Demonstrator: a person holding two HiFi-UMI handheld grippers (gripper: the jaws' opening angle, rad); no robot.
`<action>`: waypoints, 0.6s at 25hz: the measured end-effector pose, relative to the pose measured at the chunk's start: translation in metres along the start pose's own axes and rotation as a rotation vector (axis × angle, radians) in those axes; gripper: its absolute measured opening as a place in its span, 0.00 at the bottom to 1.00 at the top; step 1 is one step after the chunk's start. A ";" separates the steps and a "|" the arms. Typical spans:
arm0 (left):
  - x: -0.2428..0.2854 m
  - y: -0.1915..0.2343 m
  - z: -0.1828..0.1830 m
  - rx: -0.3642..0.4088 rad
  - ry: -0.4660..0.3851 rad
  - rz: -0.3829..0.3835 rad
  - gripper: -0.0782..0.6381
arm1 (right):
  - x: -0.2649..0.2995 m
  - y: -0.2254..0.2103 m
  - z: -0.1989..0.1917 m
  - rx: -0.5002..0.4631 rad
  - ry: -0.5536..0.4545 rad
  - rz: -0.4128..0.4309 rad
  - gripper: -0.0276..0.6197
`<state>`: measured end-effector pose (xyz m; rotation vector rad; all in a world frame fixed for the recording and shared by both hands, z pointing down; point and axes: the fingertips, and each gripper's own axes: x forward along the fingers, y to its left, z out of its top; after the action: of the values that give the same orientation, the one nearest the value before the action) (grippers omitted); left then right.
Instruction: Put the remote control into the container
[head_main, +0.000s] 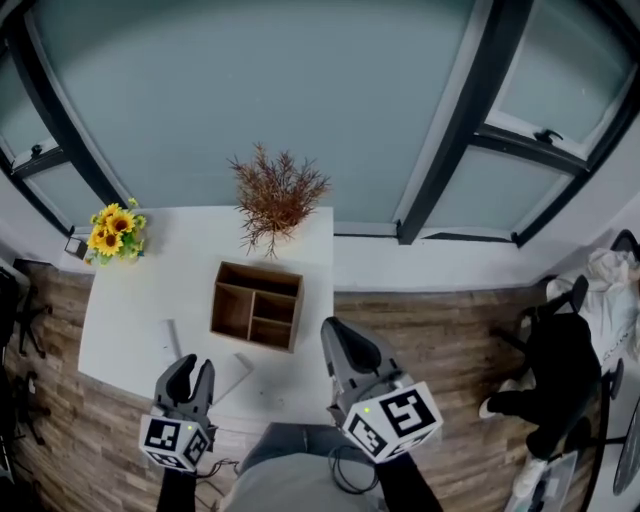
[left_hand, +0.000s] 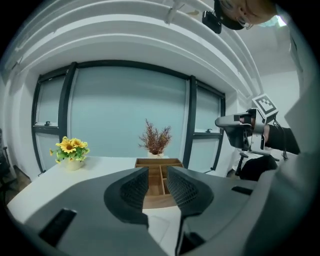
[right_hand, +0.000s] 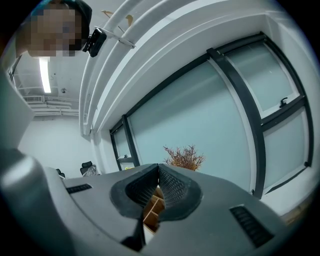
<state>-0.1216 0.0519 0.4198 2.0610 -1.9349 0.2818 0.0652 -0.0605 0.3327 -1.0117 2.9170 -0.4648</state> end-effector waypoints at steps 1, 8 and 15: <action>0.005 0.000 -0.003 0.007 0.022 -0.016 0.25 | 0.004 -0.001 0.001 0.003 -0.002 -0.004 0.05; 0.034 -0.004 -0.029 0.019 0.139 -0.161 0.35 | 0.026 -0.004 0.006 0.004 -0.017 -0.032 0.05; 0.049 -0.013 -0.068 0.087 0.309 -0.305 0.44 | 0.041 -0.002 0.002 0.006 -0.013 -0.057 0.05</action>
<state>-0.1004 0.0307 0.4994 2.1787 -1.4315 0.5817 0.0338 -0.0875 0.3346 -1.0956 2.8796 -0.4668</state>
